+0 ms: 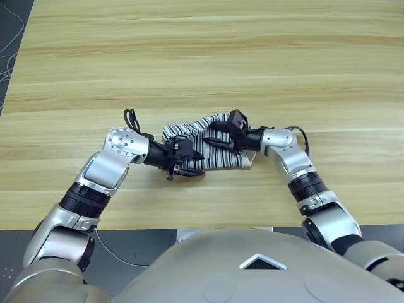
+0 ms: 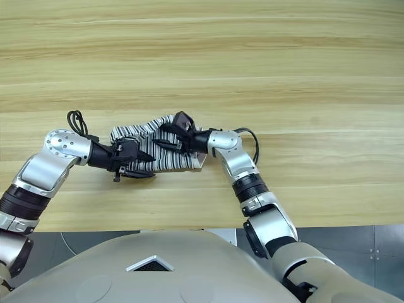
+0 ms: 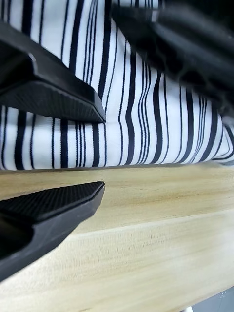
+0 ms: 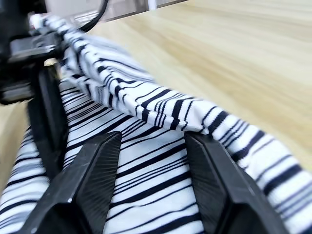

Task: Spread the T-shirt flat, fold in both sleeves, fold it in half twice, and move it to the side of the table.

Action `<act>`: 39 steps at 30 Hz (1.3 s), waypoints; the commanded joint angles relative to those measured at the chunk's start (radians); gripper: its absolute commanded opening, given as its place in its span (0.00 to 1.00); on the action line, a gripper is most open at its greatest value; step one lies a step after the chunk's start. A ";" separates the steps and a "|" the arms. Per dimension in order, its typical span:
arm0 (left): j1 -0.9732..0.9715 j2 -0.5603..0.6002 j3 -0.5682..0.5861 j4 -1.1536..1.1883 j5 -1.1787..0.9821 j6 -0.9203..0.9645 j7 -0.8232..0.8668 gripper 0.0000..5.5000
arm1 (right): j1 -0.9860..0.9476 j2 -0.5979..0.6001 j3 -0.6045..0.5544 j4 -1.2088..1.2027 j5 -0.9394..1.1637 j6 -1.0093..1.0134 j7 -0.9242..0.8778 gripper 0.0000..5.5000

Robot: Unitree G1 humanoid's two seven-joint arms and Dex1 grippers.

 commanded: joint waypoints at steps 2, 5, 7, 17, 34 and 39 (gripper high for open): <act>0.036 0.021 -0.040 0.023 0.034 0.039 -0.028 0.40 | -0.076 0.052 -0.056 0.080 0.012 -0.023 -0.033 0.44; 0.042 0.022 -0.043 0.017 0.033 0.041 -0.028 0.40 | -0.134 0.085 -0.084 0.157 -0.009 -0.045 -0.087 0.44; 0.046 0.025 -0.043 0.010 0.030 0.044 -0.027 0.40 | -0.211 0.112 -0.092 0.264 -0.055 -0.081 -0.168 0.44; 0.054 0.018 -0.043 -0.022 0.020 0.067 -0.018 0.40 | -0.353 0.131 0.013 0.754 -0.336 -0.224 -0.400 0.44; -0.140 -0.105 0.296 0.030 -0.138 0.102 0.148 0.40 | -0.220 0.048 -0.127 0.278 -0.151 -0.456 -0.157 0.44; -0.056 -0.064 0.388 0.035 -0.175 0.053 0.127 0.40 | -0.146 0.029 -0.089 0.152 -0.166 -0.398 -0.127 0.44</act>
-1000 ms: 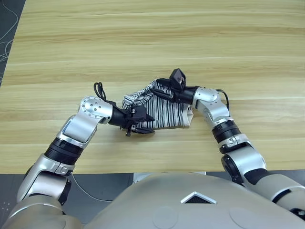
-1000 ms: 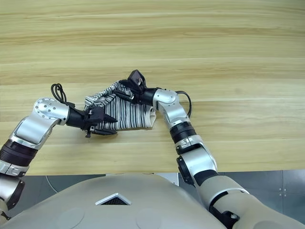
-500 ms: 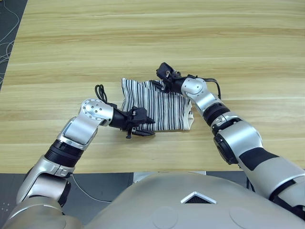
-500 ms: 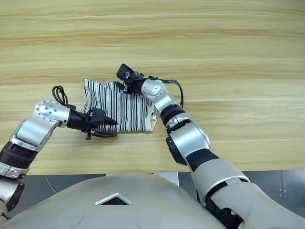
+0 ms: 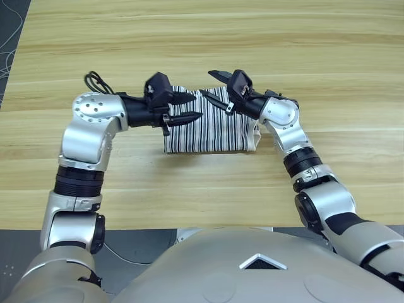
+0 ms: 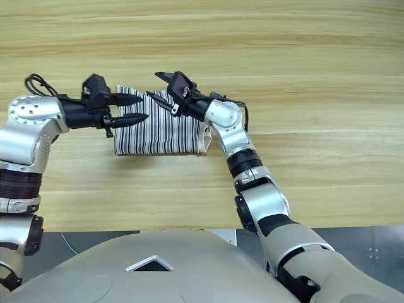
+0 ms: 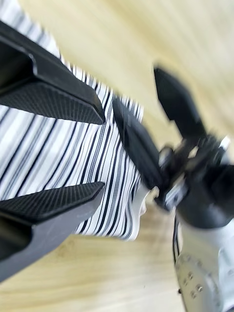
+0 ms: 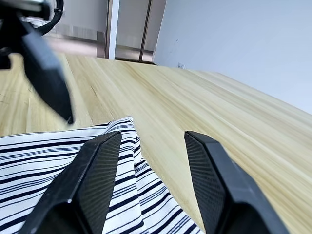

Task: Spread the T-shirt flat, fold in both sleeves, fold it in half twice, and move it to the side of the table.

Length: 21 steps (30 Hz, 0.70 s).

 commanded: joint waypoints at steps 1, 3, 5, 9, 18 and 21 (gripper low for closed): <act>0.079 0.034 0.053 0.053 -0.004 -0.053 -0.015 0.40 | 0.026 -0.011 0.045 -0.015 -0.038 0.040 0.011 0.44; 0.090 0.041 0.052 0.184 0.063 -0.083 0.047 0.40 | 0.017 -0.014 0.070 0.056 -0.085 0.043 -0.017 0.44; 0.034 0.024 0.059 0.436 0.156 -0.069 0.214 0.40 | 0.012 -0.035 0.092 0.129 -0.131 0.050 -0.036 0.44; -0.229 -0.054 0.226 0.887 0.164 -0.175 0.660 0.40 | -0.011 -0.102 0.111 0.257 -0.168 0.090 0.023 0.44; -0.498 -0.223 0.444 1.226 0.089 -0.632 1.061 0.40 | -0.158 -0.504 -0.059 0.569 -0.119 0.221 -0.064 0.44; -0.502 -0.251 0.456 1.296 0.105 -0.690 1.091 0.40 | -0.110 -0.613 -0.117 0.622 -0.104 0.223 -0.184 0.44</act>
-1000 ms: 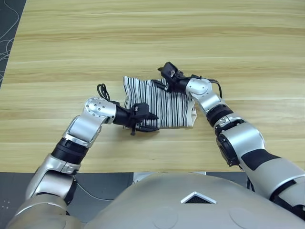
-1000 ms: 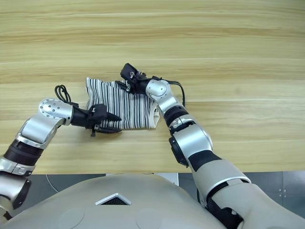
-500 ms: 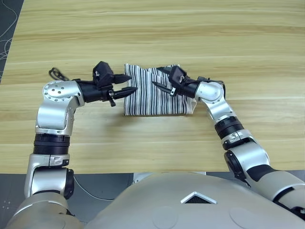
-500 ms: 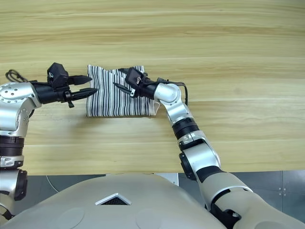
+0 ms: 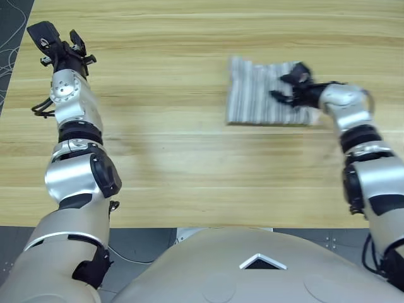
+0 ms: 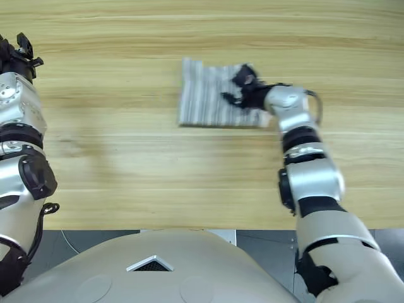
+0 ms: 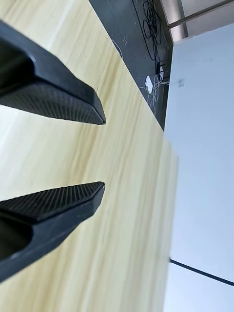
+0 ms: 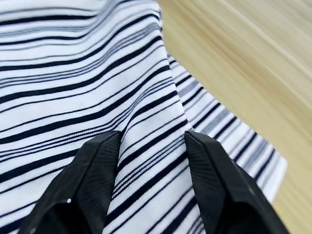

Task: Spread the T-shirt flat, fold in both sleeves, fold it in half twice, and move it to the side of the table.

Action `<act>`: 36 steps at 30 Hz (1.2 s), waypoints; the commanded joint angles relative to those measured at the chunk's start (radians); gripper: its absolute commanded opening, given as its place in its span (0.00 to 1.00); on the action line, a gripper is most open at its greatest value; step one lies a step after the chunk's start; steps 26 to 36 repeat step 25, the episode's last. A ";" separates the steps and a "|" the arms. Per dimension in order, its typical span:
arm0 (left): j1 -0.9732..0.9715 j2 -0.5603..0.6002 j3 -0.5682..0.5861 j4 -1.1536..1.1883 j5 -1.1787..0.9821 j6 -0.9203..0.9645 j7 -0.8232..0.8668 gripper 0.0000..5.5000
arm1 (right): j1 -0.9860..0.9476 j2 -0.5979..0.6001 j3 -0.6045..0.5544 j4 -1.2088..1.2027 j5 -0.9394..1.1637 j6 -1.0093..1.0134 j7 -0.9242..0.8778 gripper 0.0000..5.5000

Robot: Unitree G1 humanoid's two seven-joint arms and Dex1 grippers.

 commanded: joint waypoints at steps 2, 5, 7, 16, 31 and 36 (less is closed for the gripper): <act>-0.025 -0.037 0.029 0.106 0.013 -0.069 0.045 0.40 | 0.117 -0.135 -0.082 0.107 0.000 0.070 -0.140 0.44; -0.042 -0.039 0.010 0.128 0.052 -0.096 0.068 0.40 | 0.134 -0.123 -0.116 0.096 0.007 0.040 -0.201 0.44; -0.051 -0.045 0.002 0.133 0.076 -0.121 0.073 0.40 | 0.125 -0.087 -0.148 0.053 0.029 -0.024 -0.249 0.44; -0.072 -0.082 -0.068 0.128 0.192 -0.265 0.128 0.40 | 0.047 0.259 -0.027 -0.189 -0.245 -0.245 -0.862 0.44; -0.080 -0.116 -0.147 0.139 0.309 -0.314 0.198 0.40 | -0.041 0.277 -0.119 0.104 -0.166 -0.325 -0.793 0.44; -0.080 -0.116 -0.147 0.139 0.309 -0.314 0.198 0.40 | -0.041 0.277 -0.119 0.104 -0.166 -0.325 -0.793 0.44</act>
